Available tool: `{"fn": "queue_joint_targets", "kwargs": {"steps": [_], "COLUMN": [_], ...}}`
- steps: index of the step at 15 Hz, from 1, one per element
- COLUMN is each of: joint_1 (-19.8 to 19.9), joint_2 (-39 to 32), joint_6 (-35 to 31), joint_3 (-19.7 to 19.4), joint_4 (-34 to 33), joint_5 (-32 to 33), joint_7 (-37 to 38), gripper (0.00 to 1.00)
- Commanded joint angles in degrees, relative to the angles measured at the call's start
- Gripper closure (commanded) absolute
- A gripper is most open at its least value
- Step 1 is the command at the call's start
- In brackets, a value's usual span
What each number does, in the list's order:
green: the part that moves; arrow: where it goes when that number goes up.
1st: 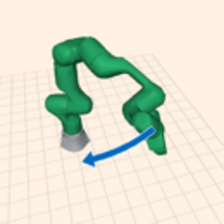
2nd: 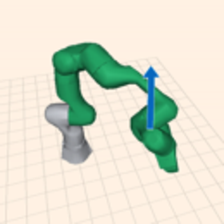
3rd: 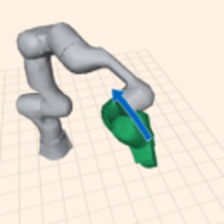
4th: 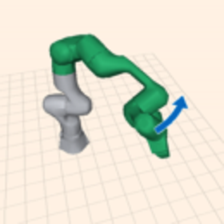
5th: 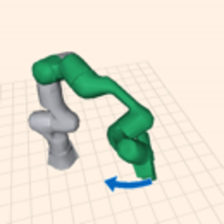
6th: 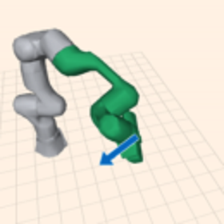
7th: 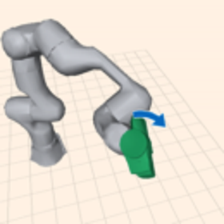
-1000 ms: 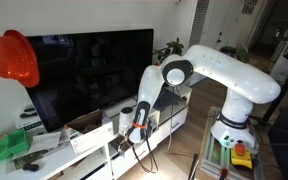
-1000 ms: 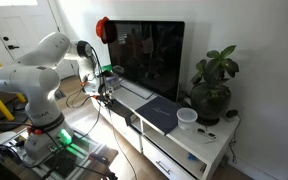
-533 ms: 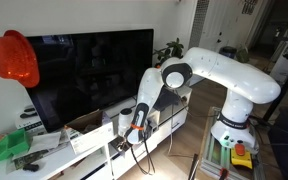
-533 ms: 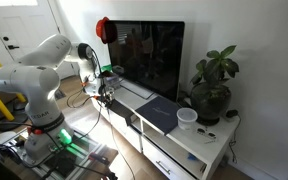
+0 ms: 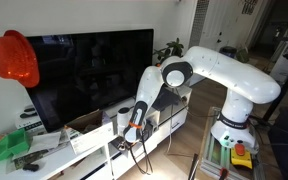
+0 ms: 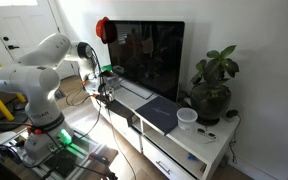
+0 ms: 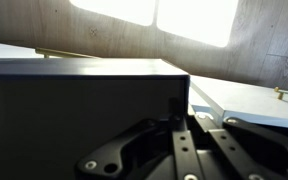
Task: Pick up the blue box and place it on top of the tv stand
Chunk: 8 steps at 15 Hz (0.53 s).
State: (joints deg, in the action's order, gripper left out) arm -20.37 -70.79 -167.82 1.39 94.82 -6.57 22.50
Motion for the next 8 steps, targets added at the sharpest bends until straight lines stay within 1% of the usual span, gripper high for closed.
{"fn": "queue_joint_targets", "kwargs": {"steps": [1,3,5,8], "joint_1": [-0.6,-0.1,0.9,0.9], "joint_2": [5.6,9.0,12.5,17.6], "joint_6": [6.0,11.4,18.6,28.2], "joint_3": [0.4,1.3,2.6,3.2], "joint_4": [4.3,6.8,9.1,12.1], "joint_5": [-1.7,-1.6,-1.8,-2.1], "joint_7": [0.5,0.6,0.8,2.3], "gripper": [0.99,0.99,0.99,0.99]}}
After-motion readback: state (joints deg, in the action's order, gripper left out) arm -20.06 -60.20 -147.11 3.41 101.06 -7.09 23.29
